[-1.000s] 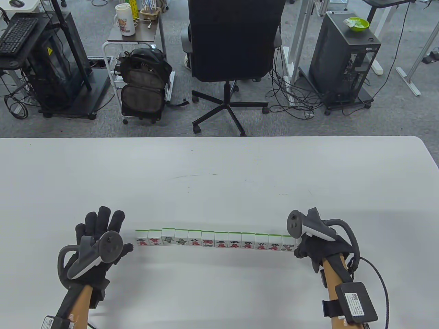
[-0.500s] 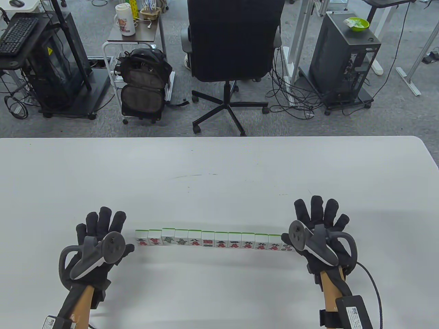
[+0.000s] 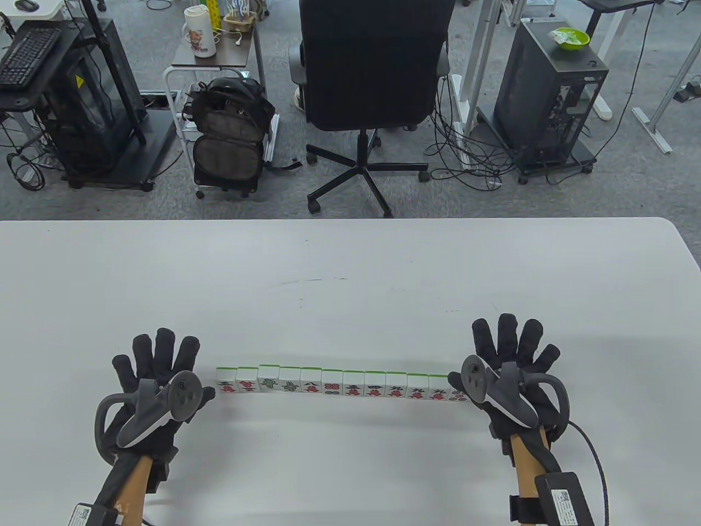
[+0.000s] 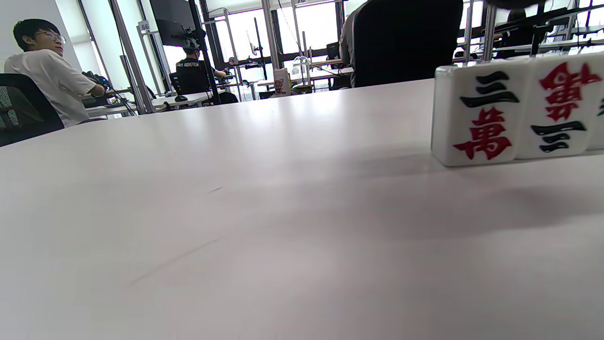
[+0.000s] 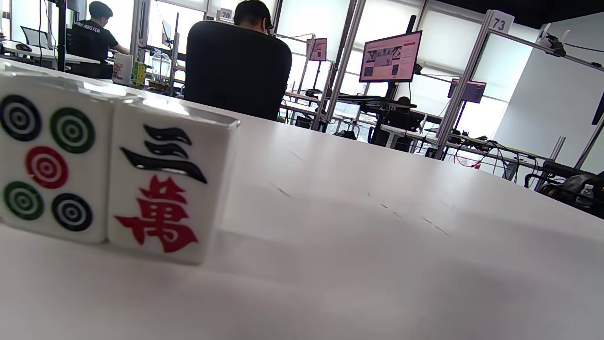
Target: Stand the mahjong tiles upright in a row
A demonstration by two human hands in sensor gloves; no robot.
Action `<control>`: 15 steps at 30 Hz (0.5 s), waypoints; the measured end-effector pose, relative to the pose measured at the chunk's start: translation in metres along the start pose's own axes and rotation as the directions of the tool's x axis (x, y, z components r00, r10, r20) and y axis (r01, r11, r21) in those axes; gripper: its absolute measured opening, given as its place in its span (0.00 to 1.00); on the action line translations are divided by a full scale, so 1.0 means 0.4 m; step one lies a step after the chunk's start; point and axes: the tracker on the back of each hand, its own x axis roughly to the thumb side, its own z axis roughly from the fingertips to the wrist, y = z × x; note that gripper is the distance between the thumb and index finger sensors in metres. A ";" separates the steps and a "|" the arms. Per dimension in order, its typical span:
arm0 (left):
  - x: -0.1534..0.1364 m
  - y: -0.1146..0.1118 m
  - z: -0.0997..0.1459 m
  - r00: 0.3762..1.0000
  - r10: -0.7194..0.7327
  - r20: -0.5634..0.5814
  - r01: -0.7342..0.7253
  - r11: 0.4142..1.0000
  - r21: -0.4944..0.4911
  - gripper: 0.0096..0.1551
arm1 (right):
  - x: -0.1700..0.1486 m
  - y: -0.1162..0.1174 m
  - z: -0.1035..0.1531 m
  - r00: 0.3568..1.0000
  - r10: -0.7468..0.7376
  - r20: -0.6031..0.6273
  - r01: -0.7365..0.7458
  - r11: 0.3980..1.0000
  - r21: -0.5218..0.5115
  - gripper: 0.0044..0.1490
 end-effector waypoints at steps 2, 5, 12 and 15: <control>0.001 -0.001 0.000 1.000 -0.002 -0.001 0.002 1.000 -0.003 0.57 | 0.001 0.003 0.000 1.000 -0.004 0.002 0.004 1.000 0.002 0.66; 0.001 -0.001 0.000 1.000 -0.007 -0.002 0.007 1.000 -0.006 0.57 | 0.003 0.002 0.000 1.000 0.007 0.005 -0.007 1.000 0.003 0.66; 0.002 -0.001 0.001 1.000 -0.015 -0.006 0.014 1.000 -0.020 0.57 | 0.003 0.005 0.001 1.000 0.004 0.009 -0.004 1.000 0.000 0.66; 0.003 0.001 0.002 1.000 -0.018 -0.007 0.018 1.000 -0.015 0.57 | 0.003 0.005 0.004 1.000 0.000 0.009 0.000 1.000 -0.001 0.66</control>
